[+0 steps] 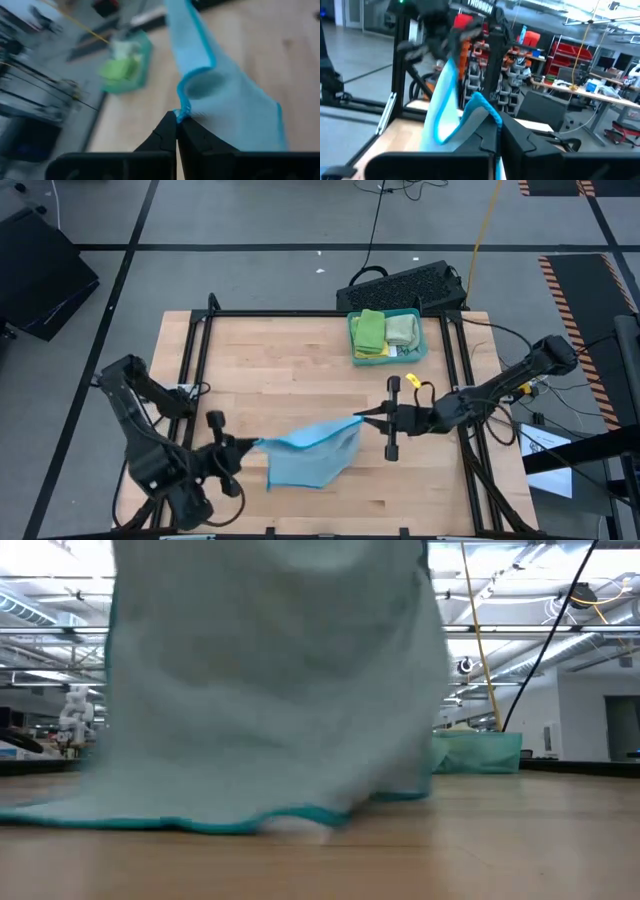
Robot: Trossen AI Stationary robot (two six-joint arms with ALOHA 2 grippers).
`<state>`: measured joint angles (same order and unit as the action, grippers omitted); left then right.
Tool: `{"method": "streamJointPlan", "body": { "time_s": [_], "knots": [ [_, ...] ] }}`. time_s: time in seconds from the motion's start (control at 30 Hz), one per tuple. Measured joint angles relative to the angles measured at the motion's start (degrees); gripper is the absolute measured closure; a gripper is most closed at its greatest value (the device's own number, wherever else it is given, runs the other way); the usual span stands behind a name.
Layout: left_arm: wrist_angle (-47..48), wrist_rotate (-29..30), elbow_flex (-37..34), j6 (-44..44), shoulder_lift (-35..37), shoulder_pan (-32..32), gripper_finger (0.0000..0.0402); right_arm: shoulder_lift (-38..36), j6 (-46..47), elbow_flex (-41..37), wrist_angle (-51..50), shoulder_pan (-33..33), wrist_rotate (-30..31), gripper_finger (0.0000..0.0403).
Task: Fold microfiber towels
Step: Fold the blue microfiber cloth
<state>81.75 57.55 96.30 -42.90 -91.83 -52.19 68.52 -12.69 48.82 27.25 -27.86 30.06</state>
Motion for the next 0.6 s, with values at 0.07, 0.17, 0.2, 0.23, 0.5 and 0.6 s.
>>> {"method": "streamJointPlan", "body": {
  "time_s": [0.07, 0.17, 0.2, 0.23, 0.5, 0.6],
  "knots": [
    [4.39, 2.32, 3.57, 0.15, 0.10, 0.66, 0.0399, -1.01, 0.13, 0.00, -2.42, -0.02, 0.02, 0.0397],
    [8.30, 3.02, 6.08, -1.14, 0.72, 1.88, 0.0399, -3.05, 1.92, 0.00, -9.37, -0.02, 0.06, 0.0397],
    [7.53, 2.94, 5.83, 0.30, 1.59, 2.21, 0.0399, -3.81, 3.12, 0.00, -11.54, -0.02, 0.07, 0.0397],
    [7.39, 2.77, 5.54, 0.64, 2.49, 2.25, 0.0400, -4.49, 4.46, 0.00, -13.66, -0.02, 0.10, 0.0397],
    [-1.01, -3.09, 5.06, 6.33, 3.30, 1.14, 0.0398, -6.09, 10.35, -0.02, -17.40, -0.04, -4.63, 0.0397],
    [-6.44, -1.85, 5.18, 14.01, 3.53, 0.84, 0.0398, -6.93, 7.23, 0.96, -12.79, -0.04, -3.53, 0.0397]
  ]
}}
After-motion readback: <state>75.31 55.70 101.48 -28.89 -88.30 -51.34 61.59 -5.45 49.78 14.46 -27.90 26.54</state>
